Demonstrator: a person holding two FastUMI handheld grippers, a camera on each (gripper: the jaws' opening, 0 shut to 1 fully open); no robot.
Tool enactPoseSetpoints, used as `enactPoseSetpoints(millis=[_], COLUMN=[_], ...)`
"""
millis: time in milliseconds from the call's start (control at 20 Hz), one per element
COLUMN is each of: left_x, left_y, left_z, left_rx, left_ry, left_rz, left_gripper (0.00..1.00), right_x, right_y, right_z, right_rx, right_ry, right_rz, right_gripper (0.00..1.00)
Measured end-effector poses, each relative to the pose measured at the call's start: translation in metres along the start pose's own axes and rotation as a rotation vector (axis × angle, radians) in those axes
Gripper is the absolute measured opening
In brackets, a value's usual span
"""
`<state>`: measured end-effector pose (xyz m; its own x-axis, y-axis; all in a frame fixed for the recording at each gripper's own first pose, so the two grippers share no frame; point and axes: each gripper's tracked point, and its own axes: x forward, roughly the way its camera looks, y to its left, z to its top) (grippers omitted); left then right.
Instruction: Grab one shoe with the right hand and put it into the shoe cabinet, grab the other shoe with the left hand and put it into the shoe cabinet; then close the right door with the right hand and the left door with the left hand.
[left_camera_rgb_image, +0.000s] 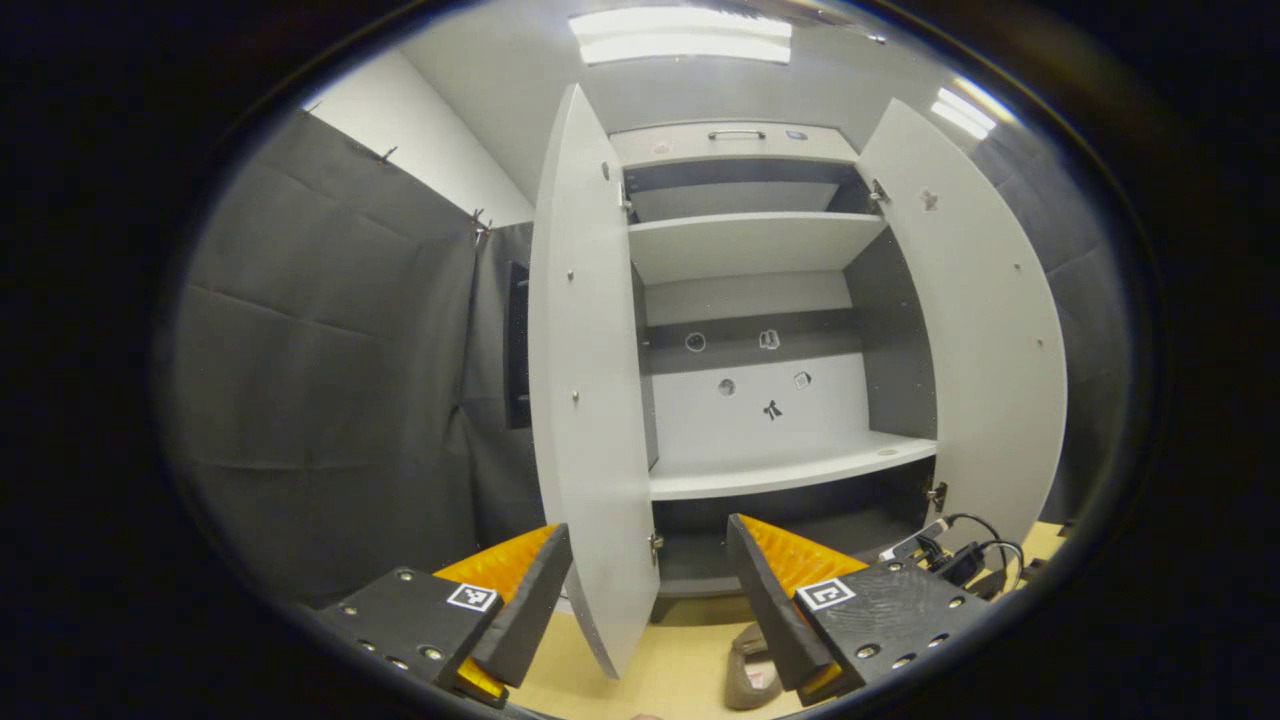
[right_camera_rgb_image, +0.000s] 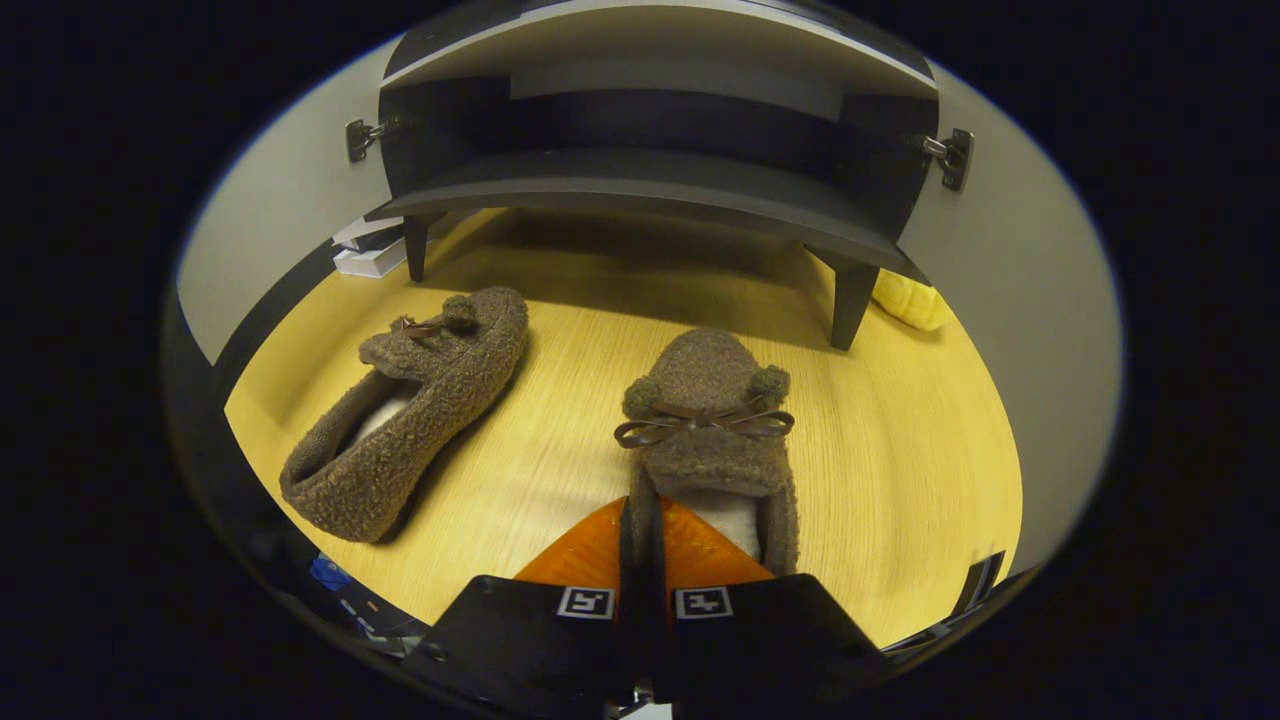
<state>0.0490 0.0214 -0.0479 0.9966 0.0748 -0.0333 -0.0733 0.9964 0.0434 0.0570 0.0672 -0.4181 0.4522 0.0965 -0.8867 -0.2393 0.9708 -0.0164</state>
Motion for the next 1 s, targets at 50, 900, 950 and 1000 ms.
enactPoseSetpoints(millis=[50,900,950,1000], left_x=[-0.002,0.005,0.007,0.008], left_y=[-0.001,-0.047,-0.049,-0.050], left_z=[0.001,0.006,0.006,0.006], left_rx=[0.000,-0.010,-0.011,-0.012], left_ry=[-0.001,-0.020,-0.022,-0.024], left_rz=[0.001,-0.093,-0.095,-0.098], left_gripper=[0.92,0.98,0.98,0.98], right_x=[-0.002,-0.129,-0.137,-0.146], right_y=[-0.002,-0.019,-0.019,-0.020], right_z=[0.002,0.123,0.132,0.141], right_rx=[0.010,0.100,0.100,0.099], right_ry=[-0.011,-0.331,-0.354,-0.373], right_rz=[0.001,0.076,0.081,0.082], right_gripper=[0.02,0.01,0.01,0.01])
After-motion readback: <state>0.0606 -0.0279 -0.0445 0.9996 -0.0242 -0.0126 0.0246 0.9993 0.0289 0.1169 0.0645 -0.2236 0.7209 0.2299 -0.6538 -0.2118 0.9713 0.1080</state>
